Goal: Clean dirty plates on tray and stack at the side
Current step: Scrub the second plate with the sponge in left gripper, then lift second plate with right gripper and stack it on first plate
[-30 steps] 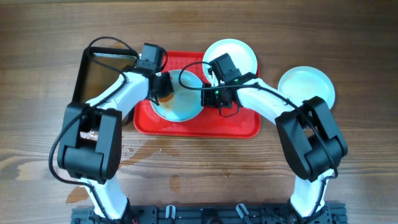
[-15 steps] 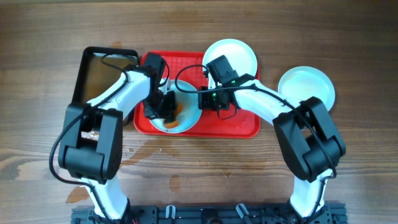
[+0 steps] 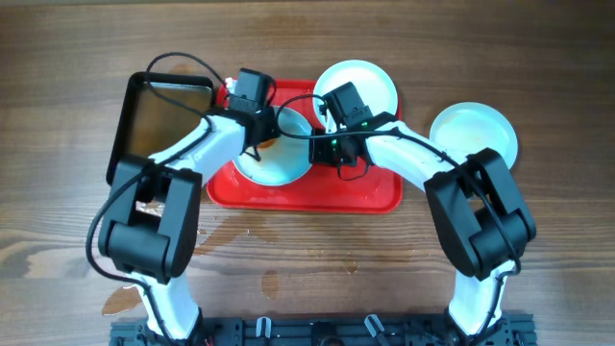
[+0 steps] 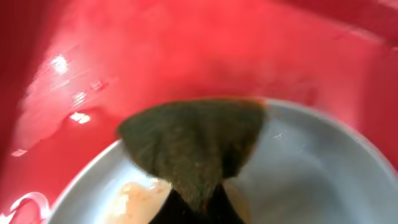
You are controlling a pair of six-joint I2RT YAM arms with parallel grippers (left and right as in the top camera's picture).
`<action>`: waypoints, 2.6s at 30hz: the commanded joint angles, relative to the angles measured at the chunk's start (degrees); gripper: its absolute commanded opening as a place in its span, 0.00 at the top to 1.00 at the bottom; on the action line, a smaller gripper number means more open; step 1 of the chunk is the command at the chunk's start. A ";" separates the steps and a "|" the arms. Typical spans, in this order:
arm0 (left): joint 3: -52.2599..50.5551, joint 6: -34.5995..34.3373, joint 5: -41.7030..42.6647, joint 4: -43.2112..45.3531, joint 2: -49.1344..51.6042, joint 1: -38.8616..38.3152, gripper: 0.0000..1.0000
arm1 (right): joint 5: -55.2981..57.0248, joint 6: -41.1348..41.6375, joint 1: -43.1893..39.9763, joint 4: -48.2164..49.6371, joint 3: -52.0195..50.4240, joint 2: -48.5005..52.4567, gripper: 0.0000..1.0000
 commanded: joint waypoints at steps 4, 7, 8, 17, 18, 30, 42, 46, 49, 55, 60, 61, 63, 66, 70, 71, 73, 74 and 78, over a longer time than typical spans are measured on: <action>-0.46 3.32 6.69 -2.49 1.36 -0.98 0.96 | -0.63 -1.95 0.59 -0.48 0.37 1.27 0.96; -0.46 10.21 19.37 -9.55 1.36 -0.94 0.96 | -0.63 -1.95 0.59 -0.46 0.37 1.27 0.96; -0.46 12.79 23.69 -13.55 1.36 -0.85 0.96 | -0.63 -1.95 0.59 -0.46 0.37 1.27 0.96; -0.46 17.92 25.24 -21.70 1.36 0.85 0.96 | -0.66 -1.92 0.59 -0.28 0.37 1.27 0.96; -0.46 13.22 17.64 -21.35 1.36 1.55 0.96 | -0.66 -1.92 0.59 -0.33 0.37 1.27 0.96; 2.99 -4.37 -12.98 -17.03 0.87 3.26 0.96 | -0.63 -1.90 0.59 -0.28 0.37 1.27 0.96; 18.62 -3.65 -9.40 -40.89 -11.47 8.07 0.96 | -0.15 -1.90 0.59 0.15 0.37 1.27 0.95; 18.16 -2.19 -9.40 -41.97 -11.34 13.64 0.96 | 2.12 -1.68 0.61 0.59 0.37 1.29 0.82; 18.16 -2.19 -9.38 -41.11 -11.30 17.68 0.96 | 4.17 -1.14 0.83 1.46 0.15 1.33 0.75; 17.97 -2.19 -9.33 -40.02 -11.28 21.79 0.96 | 5.14 3.02 2.01 2.56 0.15 4.63 0.76; 16.35 -2.19 -8.72 -39.50 -11.02 21.79 0.96 | 1.25 2.95 1.84 2.08 0.24 4.46 0.96; 16.15 -2.21 -8.70 -39.45 -10.62 21.79 0.96 | -0.28 2.78 1.70 0.96 0.68 4.00 0.96; 15.34 -2.21 -8.72 -39.21 -10.25 21.79 0.96 | 0.85 2.49 1.42 -1.77 1.84 2.19 0.96; 14.03 -2.21 -8.70 -38.32 -10.21 21.79 0.96 | 5.68 -0.35 1.42 -4.42 2.58 -1.79 0.96; 13.00 -2.21 -8.68 -37.05 -10.21 21.79 0.96 | 14.95 -2.49 1.42 -6.47 2.58 -8.59 0.96; 13.00 -2.21 -8.50 -36.98 -10.21 21.79 0.96 | 16.35 -3.48 1.46 -6.60 2.58 -9.94 0.96; 13.00 -2.21 -8.48 -36.81 -10.21 21.79 0.96 | 20.90 -4.09 1.81 -7.13 2.58 -12.17 0.96; 13.00 -2.21 -8.41 -36.65 -10.14 21.79 0.96 | 24.50 -5.49 2.32 -7.30 2.58 -13.18 0.96; 13.00 -2.23 -7.61 -36.39 -9.42 21.79 0.96 | 42.01 -12.20 6.58 -7.67 2.58 -14.62 0.96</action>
